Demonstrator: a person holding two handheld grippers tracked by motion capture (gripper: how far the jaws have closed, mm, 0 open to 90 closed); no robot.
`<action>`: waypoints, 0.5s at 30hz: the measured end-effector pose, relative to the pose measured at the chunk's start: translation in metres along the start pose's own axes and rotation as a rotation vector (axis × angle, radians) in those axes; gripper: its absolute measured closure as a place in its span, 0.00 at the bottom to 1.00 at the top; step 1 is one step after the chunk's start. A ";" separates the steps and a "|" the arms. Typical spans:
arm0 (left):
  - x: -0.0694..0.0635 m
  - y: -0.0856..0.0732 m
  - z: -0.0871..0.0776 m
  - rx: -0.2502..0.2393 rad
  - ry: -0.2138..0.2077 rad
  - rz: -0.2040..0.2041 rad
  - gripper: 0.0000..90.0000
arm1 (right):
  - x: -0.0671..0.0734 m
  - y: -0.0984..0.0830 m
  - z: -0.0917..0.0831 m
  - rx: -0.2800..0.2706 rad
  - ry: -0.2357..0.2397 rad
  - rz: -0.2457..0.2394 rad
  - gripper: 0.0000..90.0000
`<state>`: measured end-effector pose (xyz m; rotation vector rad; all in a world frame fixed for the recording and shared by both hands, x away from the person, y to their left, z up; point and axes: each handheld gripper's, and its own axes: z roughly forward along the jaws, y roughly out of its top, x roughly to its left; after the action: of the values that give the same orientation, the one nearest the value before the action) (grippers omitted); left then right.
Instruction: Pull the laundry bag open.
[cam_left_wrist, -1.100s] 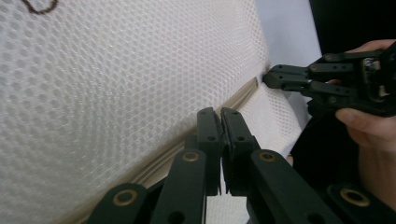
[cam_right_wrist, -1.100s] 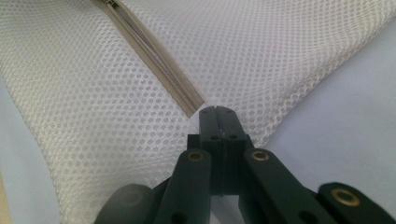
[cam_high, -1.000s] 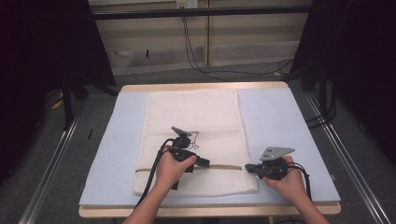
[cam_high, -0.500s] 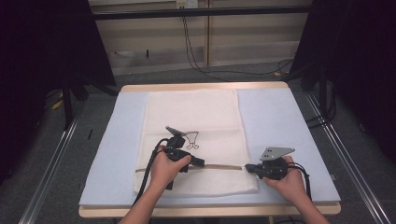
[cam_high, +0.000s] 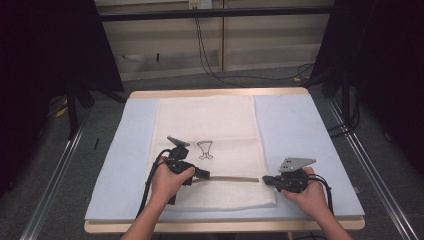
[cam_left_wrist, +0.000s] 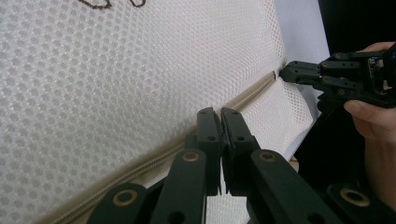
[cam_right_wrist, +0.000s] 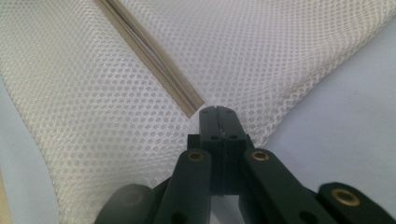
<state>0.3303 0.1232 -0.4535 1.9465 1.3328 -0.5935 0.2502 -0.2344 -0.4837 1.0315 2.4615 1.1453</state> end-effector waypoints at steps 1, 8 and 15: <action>0.001 -0.001 -0.001 -0.004 -0.001 -0.008 0.97 | 0.000 0.000 0.000 0.000 0.000 0.000 1.00; 0.008 -0.005 -0.011 -0.012 0.005 -0.024 0.97 | 0.000 0.000 0.000 -0.001 0.001 -0.003 1.00; 0.017 -0.008 -0.022 -0.018 0.026 -0.030 0.97 | 0.000 0.000 0.000 0.000 0.003 0.000 1.00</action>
<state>0.3286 0.1523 -0.4536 1.9287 1.3807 -0.5708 0.2504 -0.2345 -0.4837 1.0308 2.4635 1.1473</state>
